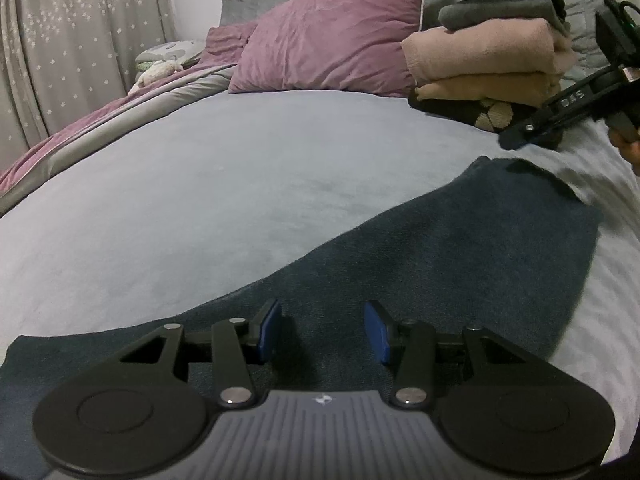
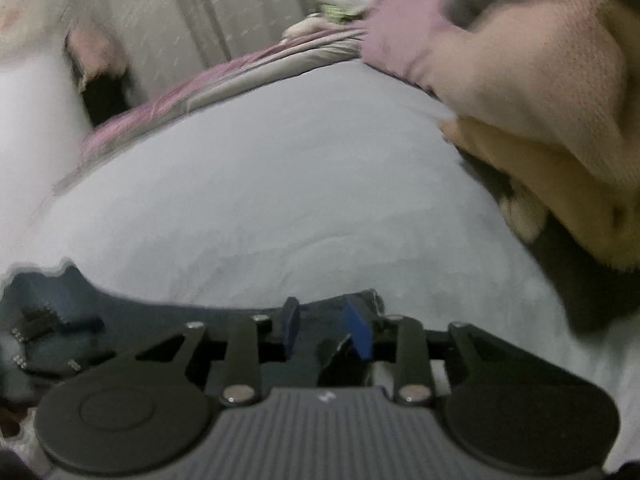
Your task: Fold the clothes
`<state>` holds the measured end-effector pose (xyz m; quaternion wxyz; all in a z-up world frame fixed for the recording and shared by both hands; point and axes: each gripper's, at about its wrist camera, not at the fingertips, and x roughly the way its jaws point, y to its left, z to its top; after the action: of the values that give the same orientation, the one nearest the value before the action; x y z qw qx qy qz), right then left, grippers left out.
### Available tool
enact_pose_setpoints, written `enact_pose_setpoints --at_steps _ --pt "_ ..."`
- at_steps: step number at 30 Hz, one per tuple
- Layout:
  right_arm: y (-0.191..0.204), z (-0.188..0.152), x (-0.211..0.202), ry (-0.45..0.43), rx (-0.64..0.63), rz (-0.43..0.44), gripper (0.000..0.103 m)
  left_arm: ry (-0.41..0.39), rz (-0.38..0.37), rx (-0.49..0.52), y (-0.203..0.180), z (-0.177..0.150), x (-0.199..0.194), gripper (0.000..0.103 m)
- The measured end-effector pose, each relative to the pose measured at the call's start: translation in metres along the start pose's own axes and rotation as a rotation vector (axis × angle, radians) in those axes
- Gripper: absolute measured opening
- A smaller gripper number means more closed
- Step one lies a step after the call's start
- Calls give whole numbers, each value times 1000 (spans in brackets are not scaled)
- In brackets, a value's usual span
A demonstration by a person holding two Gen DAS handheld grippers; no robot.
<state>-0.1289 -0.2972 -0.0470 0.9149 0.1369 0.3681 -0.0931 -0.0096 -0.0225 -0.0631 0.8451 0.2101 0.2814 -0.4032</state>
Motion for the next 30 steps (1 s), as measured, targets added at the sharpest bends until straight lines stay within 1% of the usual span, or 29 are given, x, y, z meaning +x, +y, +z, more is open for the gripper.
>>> enact_pose_setpoints --at_steps 3,5,8,9,10,12,13,16,18,20,21,23,25,28,30 --pt "7 0 14 25 -69 -49 37 4 8 20 -1 -3 -2 46" --pt "10 -7 19 44 -136 -81 36 5 10 19 1 -5 -3 46" --pt "14 -11 30 44 -187 -94 34 6 12 10 4 -6 -4 46" --pt "16 -12 30 41 -198 -94 32 7 13 10 4 -6 -4 46" --pt "19 -14 29 39 -212 -95 26 7 14 9 4 -6 -4 46" --pt "25 -18 26 32 -246 -95 19 7 15 8 5 -7 -3 46" --pt "27 -19 25 26 -258 -98 13 8 16 9 4 -7 -3 46" --pt "38 -24 17 -14 -309 -135 7 7 20 12 4 -7 -4 47" --pt "44 -26 4 -63 -336 -161 6 7 21 14 4 -7 -4 47" --pt "46 -26 -5 -109 -333 -174 6 6 20 14 4 -7 -4 47" --pt "45 -26 -5 -115 -329 -179 6 6 19 15 4 -8 -4 47" --pt "41 -26 4 -83 -324 -186 6 5 17 15 5 -9 -4 47" --pt "44 -31 17 -35 -352 -209 6 6 17 16 4 -10 -4 48" --pt "50 -36 28 -24 -401 -251 8 6 16 18 4 -12 -5 50" --pt "52 -35 23 -37 -390 -270 13 5 16 18 5 -13 -7 50"
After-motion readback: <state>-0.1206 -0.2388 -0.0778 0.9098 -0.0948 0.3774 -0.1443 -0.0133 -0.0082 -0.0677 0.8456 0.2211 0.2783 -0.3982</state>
